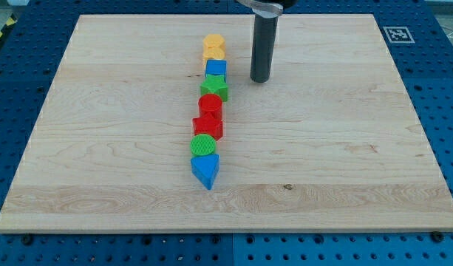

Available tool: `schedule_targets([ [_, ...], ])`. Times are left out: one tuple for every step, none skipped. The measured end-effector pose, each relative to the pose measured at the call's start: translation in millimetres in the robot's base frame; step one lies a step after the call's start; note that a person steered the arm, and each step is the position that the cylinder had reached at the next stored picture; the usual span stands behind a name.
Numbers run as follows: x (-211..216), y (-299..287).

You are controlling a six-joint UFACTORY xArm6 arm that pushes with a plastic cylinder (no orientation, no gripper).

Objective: Separate blue cube and green star

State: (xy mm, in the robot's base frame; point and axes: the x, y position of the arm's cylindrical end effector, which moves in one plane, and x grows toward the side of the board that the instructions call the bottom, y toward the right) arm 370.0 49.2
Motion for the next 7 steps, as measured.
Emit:
schedule_targets([
  [1.1,-19.9],
  [1.5,-33.9],
  [1.8,-44.0],
  [1.8,-63.6],
  [1.8,-81.3],
  [1.8,-89.9],
  [6.4,-97.6],
])
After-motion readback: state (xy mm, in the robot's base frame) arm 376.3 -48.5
